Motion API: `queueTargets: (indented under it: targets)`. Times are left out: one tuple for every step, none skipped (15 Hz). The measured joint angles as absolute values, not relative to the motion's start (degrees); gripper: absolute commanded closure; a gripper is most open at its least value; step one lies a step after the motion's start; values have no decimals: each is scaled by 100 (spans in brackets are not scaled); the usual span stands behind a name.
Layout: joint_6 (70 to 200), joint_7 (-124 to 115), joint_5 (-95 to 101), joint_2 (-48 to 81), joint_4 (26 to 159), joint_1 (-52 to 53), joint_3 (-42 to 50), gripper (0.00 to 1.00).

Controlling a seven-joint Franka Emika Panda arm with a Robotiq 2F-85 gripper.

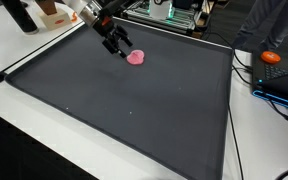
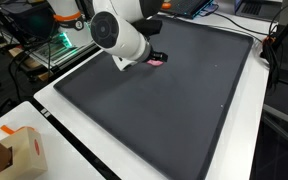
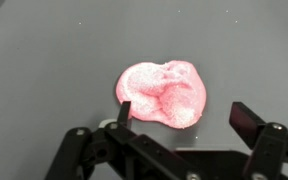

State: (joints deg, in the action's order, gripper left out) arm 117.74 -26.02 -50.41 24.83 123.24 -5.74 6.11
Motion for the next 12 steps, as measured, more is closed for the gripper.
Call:
queueTargets:
  targets:
    - [11779,-2619,-5009,2422,12324,-519,611,0]
    - [11787,-2666,-4953,2350,12324,-454,610,0]
    - [11811,-2735,-4863,2277,12324,-383,610,0]
    - [11851,-2833,-4745,2196,12324,-303,609,0]
    - [11923,-2952,-4595,2111,12325,-215,609,0]
    - [12009,-3082,-4427,2028,12328,-125,606,0]
    - [12096,-3222,-4244,1947,12329,-38,604,0]
    - [12209,-3388,-4027,1868,12332,55,602,0]
    - [12317,-3540,-3802,1797,12335,141,594,0]
    - [12422,-3690,-3580,1733,12341,220,582,0]
    - [12530,-3863,-3344,1670,12347,300,564,0]
    - [12634,-4033,-3129,1614,12356,369,540,0]
